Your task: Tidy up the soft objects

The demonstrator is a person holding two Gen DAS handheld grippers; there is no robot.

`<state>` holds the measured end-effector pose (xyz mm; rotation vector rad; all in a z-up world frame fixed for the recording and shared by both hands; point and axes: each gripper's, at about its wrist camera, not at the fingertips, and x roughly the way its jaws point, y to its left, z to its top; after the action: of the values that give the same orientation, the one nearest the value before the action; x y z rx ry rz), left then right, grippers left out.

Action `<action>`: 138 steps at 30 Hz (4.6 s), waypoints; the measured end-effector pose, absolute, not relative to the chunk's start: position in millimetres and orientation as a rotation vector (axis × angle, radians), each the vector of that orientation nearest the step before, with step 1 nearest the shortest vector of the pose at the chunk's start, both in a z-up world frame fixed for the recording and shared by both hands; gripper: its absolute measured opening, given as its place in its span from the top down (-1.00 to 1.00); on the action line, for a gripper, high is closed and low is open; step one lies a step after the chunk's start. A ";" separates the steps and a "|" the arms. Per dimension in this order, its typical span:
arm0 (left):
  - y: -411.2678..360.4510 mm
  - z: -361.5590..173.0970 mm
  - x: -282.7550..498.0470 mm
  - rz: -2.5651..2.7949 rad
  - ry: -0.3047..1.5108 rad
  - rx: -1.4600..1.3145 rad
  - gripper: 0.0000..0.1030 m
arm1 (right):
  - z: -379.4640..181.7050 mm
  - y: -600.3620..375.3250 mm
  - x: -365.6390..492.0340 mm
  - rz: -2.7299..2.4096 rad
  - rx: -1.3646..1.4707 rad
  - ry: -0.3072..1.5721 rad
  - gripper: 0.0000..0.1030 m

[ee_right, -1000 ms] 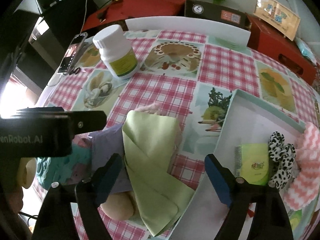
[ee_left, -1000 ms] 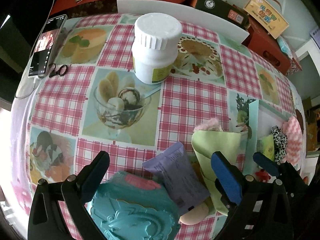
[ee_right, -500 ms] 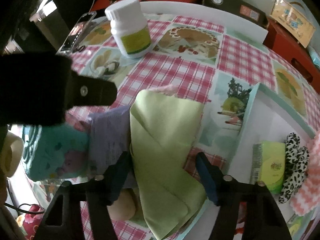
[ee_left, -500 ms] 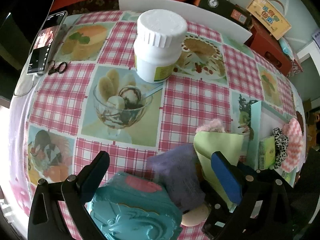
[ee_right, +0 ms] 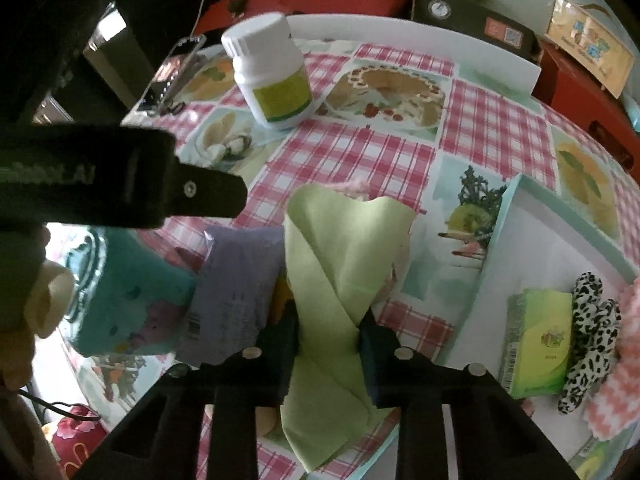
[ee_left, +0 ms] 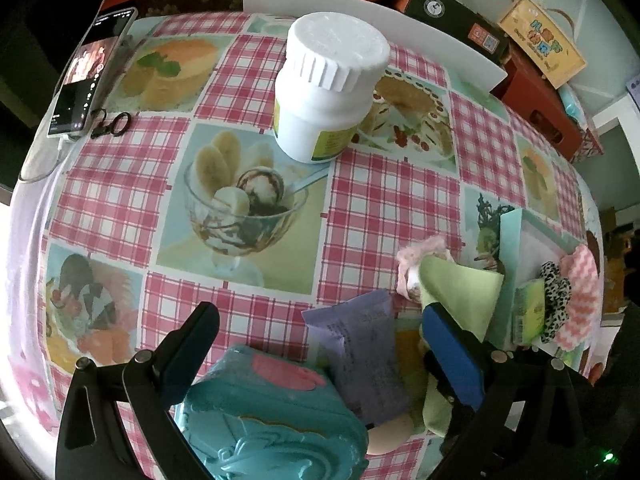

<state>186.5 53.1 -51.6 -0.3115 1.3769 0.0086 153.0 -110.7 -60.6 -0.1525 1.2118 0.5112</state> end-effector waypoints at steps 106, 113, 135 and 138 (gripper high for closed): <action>-14.1 -79.2 203.3 -0.147 1.398 -0.134 0.74 | -58.5 -141.8 162.1 0.434 -0.066 1.191 0.13; -6.6 -77.1 205.3 -0.132 1.389 -0.166 0.75 | -62.2 -131.7 166.1 0.431 -0.108 1.164 0.07; 15.1 -83.9 205.7 -0.120 1.395 -0.277 0.75 | -67.3 -135.8 173.2 0.400 -0.089 1.141 0.64; 22.7 -86.0 206.3 -0.114 1.399 -0.296 0.75 | -67.8 -142.0 175.4 0.375 -0.078 1.141 0.69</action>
<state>206.3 22.7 -86.0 -0.2962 1.3992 -0.1139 175.4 -142.0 -67.8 -0.0776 1.1414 0.3751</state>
